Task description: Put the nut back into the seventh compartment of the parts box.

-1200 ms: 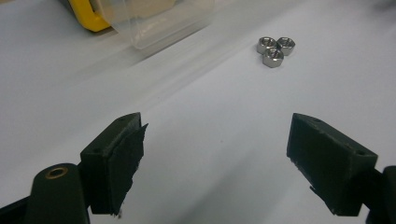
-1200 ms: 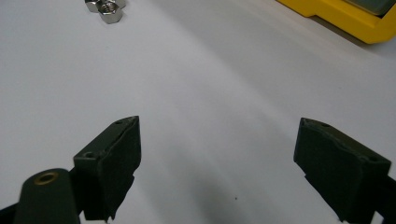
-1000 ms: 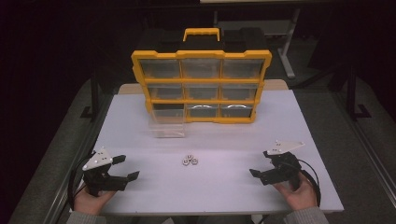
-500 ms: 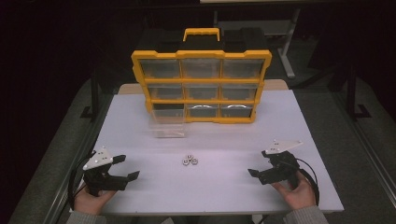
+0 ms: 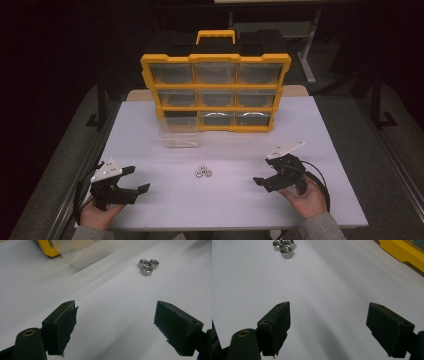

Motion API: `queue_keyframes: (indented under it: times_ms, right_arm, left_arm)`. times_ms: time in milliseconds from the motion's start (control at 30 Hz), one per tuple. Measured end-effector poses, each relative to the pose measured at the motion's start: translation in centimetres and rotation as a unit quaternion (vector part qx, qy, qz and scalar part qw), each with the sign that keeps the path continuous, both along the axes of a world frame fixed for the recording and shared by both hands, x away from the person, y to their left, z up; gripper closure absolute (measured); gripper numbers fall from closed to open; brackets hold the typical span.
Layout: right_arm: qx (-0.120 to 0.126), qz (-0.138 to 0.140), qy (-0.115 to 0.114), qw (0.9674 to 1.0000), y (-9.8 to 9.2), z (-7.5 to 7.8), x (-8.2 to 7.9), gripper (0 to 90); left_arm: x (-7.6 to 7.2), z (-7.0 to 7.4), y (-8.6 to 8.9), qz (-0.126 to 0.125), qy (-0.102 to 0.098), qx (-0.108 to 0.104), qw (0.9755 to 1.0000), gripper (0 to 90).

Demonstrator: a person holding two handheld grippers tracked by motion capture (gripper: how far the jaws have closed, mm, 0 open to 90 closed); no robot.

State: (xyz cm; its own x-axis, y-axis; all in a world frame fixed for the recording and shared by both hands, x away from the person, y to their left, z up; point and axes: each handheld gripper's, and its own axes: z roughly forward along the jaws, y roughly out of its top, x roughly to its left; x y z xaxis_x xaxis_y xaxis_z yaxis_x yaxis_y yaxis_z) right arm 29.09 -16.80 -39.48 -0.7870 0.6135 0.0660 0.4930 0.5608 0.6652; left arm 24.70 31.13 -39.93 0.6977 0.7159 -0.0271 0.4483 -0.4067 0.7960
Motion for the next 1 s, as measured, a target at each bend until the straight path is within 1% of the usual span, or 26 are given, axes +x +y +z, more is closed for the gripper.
queue_keyframes:
  times_ms: [33,100,167,200,267,300,433,467,500,533,567,600,667,700,733,800,867,900,933,1000]
  right_arm:
    - [0.0,0.0,0.0,1.0,0.0,0.0,0.0,20.0]
    - [-0.001,0.007,0.003,1.0,0.7,0.2,0.2,19.2]
    - [-0.001,0.014,0.002,0.9999,1.5,0.5,0.5,18.6]
    - [-0.003,0.016,0.006,0.9998,1.9,0.7,0.6,18.7]
    - [-0.003,0.024,0.003,0.9997,2.5,0.9,0.9,19.1]
    - [-0.002,0.026,0.007,0.9996,3.0,1.0,1.0,19.1]
    - [-0.015,0.046,0.005,0.9988,5.2,1.6,1.8,20.3]
    - [-0.015,0.046,0.005,0.9988,5.2,1.6,1.8,20.3]
    - [-0.019,0.056,0.004,0.9982,6.0,1.6,2.2,20.5]
    - [-0.019,0.056,0.004,0.9982,6.0,1.6,2.2,20.5]
    - [-0.025,0.061,0.007,0.9978,6.8,1.6,2.6,21.1]
    - [-0.025,0.061,0.007,0.9978,6.8,1.6,2.6,21.1]
    - [-0.03,0.072,0.011,0.9969,7.8,1.4,3.1,22.1]
    - [-0.03,0.072,0.011,0.9969,7.8,1.4,3.1,22.1]
    - [-0.036,0.079,0.012,0.9962,8.5,1.3,3.4,23.2]
    - [-0.036,0.081,0.013,0.996,8.7,1.3,3.5,23.7]
    - [-0.04,0.089,0.011,0.9952,9.3,1.1,3.8,25.0]
    - [-0.042,0.094,0.016,0.9945,10.0,1.0,4.1,26.4]
    - [-0.042,0.094,0.016,0.9945,10.0,1.0,4.1,26.4]
    - [-0.046,0.101,0.017,0.9937,10.7,0.8,4.3,27.8]
  left_arm:
    - [0.0,0.0,-0.1,-0.001,0.001,0.0,1.0,17.5]
    - [0.0,0.0,-0.2,-0.002,0.001,0.0,1.0,17.5]
    - [-0.1,0.1,-0.2,-0.002,0.002,0.0,1.0,17.3]
    - [-0.1,0.1,-0.2,-0.002,0.0,0.0,1.0,17.3]
    - [-0.1,0.1,-0.2,-0.002,0.0,0.0,1.0,17.3]
    - [-0.1,0.1,-0.1,-0.002,0.001,0.001,1.0,17.3]
    - [0.0,0.1,-0.1,-0.002,0.0,0.001,1.0,17.3]
    - [0.0,0.1,-0.1,-0.002,0.0,0.002,1.0,17.3]
    - [0.0,0.2,-0.1,-0.002,0.0,0.001,1.0,17.3]
    - [0.0,0.2,-0.1,-0.002,0.0,0.001,1.0,17.3]
    - [-0.1,0.2,-0.1,-0.002,0.0,0.001,1.0,17.3]
    - [-0.1,0.2,-0.1,-0.002,0.0,0.001,1.0,17.3]
    - [-0.1,0.2,-0.1,-0.003,-0.001,0.001,1.0,17.3]
    - [-0.1,0.2,-0.1,-0.003,-0.001,0.0,1.0,17.3]
    - [0.0,0.2,-0.1,-0.003,-0.001,0.0,1.0,17.3]
    - [0.0,0.2,-0.1,-0.003,-0.003,-0.001,1.0,17.3]
    - [0.0,0.2,-0.1,-0.003,-0.002,0.0,1.0,17.3]
    - [0.0,0.2,-0.1,-0.002,-0.003,0.0,1.0,17.3]
    - [0.0,0.3,-0.1,-0.002,-0.003,-0.001,1.0,17.3]
    - [0.0,0.3,-0.1,-0.003,-0.005,-0.002,1.0,17.3]
